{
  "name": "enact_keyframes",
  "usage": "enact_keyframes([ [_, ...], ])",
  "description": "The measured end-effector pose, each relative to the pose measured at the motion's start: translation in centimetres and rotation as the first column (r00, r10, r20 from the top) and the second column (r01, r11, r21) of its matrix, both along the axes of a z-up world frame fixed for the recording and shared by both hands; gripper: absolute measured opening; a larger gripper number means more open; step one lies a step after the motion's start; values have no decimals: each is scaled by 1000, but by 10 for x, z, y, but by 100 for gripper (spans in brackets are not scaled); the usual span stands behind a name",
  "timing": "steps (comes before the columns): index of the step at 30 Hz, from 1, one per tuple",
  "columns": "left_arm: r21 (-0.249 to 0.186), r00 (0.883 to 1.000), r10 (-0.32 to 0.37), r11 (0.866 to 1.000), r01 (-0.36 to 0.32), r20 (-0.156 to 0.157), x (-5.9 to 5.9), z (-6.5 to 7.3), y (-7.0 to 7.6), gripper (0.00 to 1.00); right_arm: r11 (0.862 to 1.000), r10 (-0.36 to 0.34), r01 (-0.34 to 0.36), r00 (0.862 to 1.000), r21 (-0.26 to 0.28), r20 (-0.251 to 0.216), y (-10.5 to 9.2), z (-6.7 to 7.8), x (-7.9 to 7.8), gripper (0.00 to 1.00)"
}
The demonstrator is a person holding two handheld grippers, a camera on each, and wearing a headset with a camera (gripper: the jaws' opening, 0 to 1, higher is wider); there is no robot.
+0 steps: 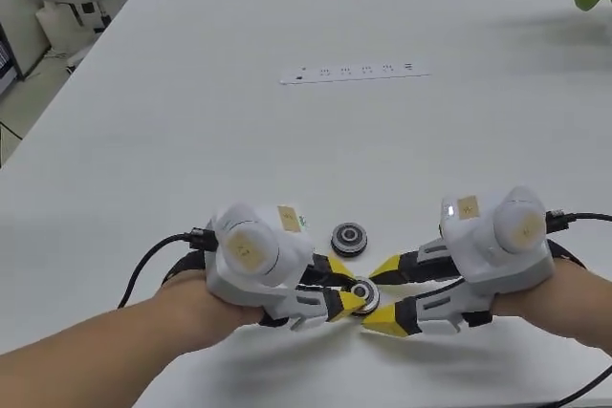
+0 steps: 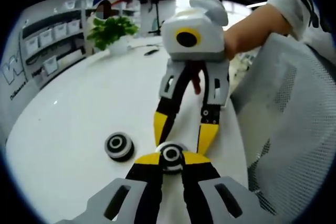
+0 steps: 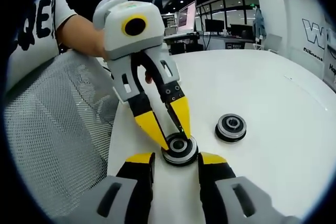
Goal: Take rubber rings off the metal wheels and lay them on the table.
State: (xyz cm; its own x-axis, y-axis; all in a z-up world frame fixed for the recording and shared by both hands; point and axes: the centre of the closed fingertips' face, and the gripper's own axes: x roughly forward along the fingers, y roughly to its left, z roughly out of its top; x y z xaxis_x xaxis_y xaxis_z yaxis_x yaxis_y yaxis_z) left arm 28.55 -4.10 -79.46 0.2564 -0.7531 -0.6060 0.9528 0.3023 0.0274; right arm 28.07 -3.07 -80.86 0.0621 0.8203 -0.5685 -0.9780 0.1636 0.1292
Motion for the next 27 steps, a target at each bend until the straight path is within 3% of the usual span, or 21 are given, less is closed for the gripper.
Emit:
enact_keyframes([
  [15, -5, 1000, 4, 1000, -4, 6, 0, 0, 0, 14, 999, -52, 53, 998, 15, -37, -3, 2, 2, 23],
  [27, -9, 1000, 8, 1000, -8, 10, 1, 0, 0, 14, 999, -35, 35, 999, -22, -1, -11, 0, 0, 15],
])
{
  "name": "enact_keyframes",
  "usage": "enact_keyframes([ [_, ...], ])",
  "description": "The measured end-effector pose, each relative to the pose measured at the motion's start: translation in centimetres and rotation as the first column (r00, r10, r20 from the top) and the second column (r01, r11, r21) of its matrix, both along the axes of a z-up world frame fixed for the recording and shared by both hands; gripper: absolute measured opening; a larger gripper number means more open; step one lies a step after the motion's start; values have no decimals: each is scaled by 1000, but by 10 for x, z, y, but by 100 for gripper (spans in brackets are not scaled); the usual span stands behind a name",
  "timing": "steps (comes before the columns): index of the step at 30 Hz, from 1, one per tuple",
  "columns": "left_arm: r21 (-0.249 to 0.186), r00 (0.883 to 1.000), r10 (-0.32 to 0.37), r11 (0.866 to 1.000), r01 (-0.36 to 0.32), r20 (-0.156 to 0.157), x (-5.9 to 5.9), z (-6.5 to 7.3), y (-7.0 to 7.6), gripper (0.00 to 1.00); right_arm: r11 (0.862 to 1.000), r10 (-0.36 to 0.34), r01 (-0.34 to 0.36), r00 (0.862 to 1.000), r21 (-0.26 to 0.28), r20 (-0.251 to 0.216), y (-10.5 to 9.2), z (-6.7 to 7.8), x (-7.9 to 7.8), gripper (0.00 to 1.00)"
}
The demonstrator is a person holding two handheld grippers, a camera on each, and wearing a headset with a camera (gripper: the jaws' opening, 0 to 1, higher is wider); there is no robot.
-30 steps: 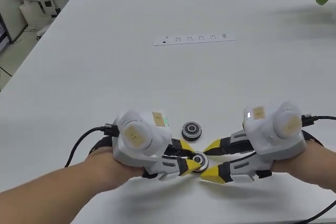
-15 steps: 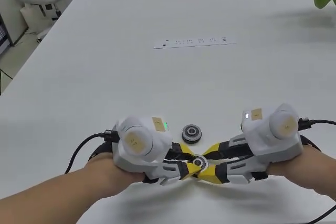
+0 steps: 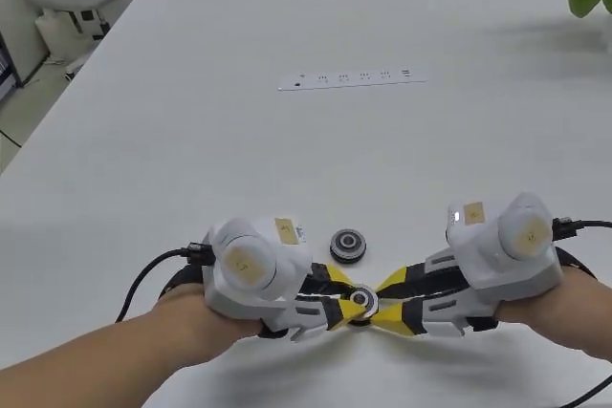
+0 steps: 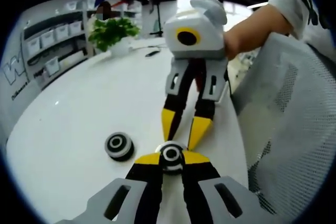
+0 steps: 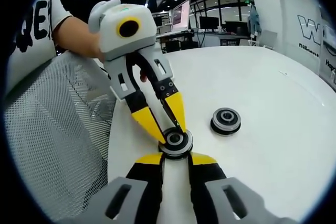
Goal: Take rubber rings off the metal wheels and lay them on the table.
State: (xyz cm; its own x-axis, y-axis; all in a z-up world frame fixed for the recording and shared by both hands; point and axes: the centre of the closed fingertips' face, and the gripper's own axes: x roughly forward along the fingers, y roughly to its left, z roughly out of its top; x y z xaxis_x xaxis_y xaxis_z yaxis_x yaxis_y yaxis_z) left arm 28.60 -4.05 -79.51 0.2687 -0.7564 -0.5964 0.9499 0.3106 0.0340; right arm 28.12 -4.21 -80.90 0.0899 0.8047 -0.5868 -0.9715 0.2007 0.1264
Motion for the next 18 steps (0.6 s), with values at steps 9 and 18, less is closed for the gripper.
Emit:
enact_keyframes([
  [9, -2, 1000, 5, 1000, -5, -2, 0, 0, 0, 14, 1000, -2, 2, 1000, -30, 3, -4, -4, 3, 6],
  [18, -2, 1000, 6, 1000, -6, 1, 0, -1, 0, 14, 999, -24, 24, 1000, -31, -8, -5, -2, 8, 0],
])
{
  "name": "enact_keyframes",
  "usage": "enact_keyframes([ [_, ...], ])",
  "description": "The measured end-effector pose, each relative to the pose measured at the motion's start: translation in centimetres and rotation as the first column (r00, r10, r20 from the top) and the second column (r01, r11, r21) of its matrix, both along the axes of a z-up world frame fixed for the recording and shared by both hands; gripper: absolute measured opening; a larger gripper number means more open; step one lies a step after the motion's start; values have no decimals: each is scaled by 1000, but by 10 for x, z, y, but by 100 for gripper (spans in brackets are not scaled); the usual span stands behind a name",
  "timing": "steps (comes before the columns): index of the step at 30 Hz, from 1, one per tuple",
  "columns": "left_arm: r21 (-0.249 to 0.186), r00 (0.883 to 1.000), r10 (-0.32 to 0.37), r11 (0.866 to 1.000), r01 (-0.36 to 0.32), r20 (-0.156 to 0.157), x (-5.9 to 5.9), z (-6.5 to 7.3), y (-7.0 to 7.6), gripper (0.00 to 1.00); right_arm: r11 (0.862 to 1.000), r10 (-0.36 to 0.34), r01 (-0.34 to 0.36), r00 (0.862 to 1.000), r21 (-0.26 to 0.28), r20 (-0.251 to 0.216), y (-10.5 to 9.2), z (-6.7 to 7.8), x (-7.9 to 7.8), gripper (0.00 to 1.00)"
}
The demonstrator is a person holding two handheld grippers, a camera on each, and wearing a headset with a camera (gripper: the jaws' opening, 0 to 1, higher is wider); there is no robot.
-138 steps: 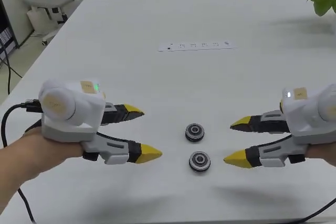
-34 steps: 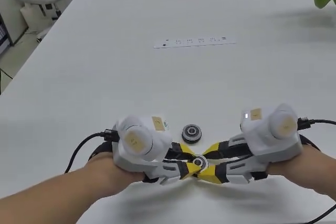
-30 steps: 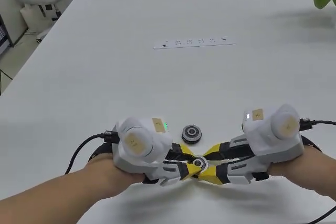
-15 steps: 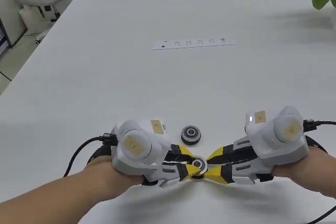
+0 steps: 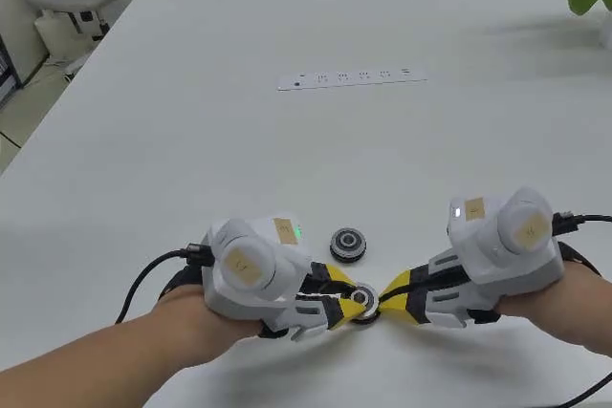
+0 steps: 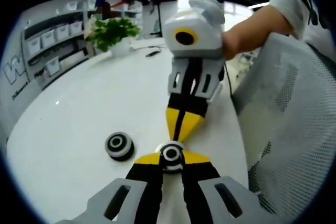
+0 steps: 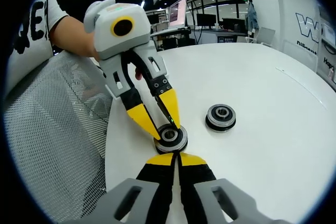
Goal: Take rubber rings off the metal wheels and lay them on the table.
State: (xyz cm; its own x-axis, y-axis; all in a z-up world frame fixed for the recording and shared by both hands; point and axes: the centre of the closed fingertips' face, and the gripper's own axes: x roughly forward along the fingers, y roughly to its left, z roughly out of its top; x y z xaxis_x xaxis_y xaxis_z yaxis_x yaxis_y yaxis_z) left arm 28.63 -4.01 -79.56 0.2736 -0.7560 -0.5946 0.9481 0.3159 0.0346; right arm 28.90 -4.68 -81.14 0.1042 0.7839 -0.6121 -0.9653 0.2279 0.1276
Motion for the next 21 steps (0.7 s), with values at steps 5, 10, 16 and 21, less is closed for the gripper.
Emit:
enact_keyframes([
  [5, 1, 1000, -2, 1000, 2, 2, 0, 0, 0, 14, 1000, -19, 19, 1000, 12, -23, 0, 1, 1, 0],
  [10, 1, 1000, -3, 1000, 3, 4, 0, 0, 0, 14, 995, -74, 80, 992, 57, -102, -1, 5, 1, 0],
  [16, 6, 1000, -11, 1000, 11, 10, -1, 0, 0, 14, 990, -106, 120, 981, 78, -165, -3, 6, 0, 0],
  [21, 13, 1000, -10, 1000, 10, 9, -1, 0, 0, 13, 977, -143, 173, 964, 122, -223, -3, 12, 2, 0],
])
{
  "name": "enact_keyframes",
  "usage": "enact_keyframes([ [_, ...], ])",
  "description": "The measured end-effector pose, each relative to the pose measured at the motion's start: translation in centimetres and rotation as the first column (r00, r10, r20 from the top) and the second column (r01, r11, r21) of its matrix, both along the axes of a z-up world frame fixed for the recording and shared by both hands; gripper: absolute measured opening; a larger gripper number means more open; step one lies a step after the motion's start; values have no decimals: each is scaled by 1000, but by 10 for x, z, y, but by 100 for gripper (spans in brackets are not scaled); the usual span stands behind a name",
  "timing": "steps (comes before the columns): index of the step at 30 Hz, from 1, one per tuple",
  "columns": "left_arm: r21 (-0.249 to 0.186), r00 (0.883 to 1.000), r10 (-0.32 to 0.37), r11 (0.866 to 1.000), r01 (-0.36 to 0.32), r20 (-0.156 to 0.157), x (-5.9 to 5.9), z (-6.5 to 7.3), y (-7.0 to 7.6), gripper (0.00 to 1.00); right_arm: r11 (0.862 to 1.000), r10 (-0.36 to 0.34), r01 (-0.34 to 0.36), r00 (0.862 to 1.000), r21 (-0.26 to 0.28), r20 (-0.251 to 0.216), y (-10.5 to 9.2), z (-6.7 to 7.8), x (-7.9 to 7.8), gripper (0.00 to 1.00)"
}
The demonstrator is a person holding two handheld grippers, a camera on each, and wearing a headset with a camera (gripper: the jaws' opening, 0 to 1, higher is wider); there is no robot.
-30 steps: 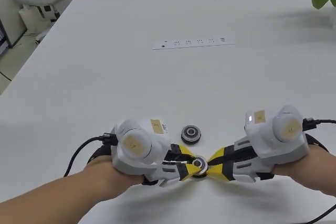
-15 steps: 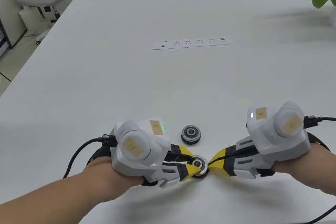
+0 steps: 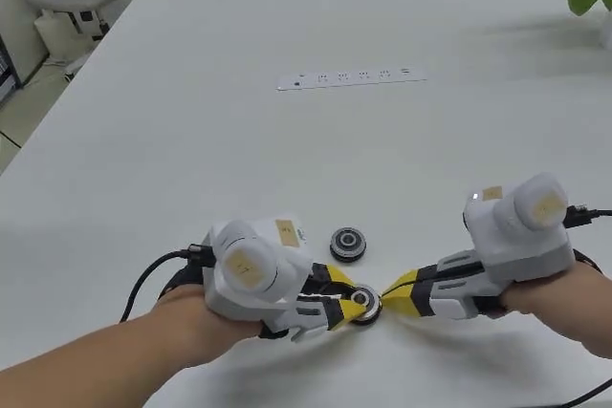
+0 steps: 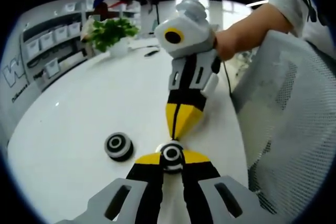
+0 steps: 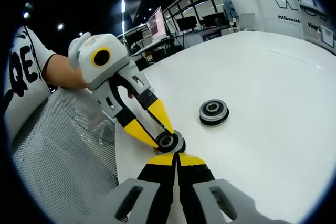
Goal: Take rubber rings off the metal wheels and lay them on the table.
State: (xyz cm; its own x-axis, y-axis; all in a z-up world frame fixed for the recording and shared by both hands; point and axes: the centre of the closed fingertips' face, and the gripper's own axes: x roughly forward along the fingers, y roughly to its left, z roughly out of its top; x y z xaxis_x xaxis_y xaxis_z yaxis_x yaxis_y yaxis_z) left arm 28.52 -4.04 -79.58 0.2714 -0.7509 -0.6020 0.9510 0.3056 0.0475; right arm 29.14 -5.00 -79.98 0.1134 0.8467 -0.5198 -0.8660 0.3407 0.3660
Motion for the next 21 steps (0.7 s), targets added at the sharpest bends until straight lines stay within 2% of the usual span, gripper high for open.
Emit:
enact_keyframes([
  [7, 16, 1000, 1, 1000, -2, 13, 0, 0, 0, 13, 1000, -23, 23, 999, 20, -26, 1, 2, -1, 0],
  [13, 17, 1000, 15, 1000, -15, 2, 1, 0, 0, 12, 999, -25, 26, 999, 26, -34, 3, 4, -1, 0],
  [21, 27, 1000, 19, 999, -20, 9, 1, -1, -1, 12, 999, -26, 28, 998, 38, -49, 5, 5, -3, 0],
])
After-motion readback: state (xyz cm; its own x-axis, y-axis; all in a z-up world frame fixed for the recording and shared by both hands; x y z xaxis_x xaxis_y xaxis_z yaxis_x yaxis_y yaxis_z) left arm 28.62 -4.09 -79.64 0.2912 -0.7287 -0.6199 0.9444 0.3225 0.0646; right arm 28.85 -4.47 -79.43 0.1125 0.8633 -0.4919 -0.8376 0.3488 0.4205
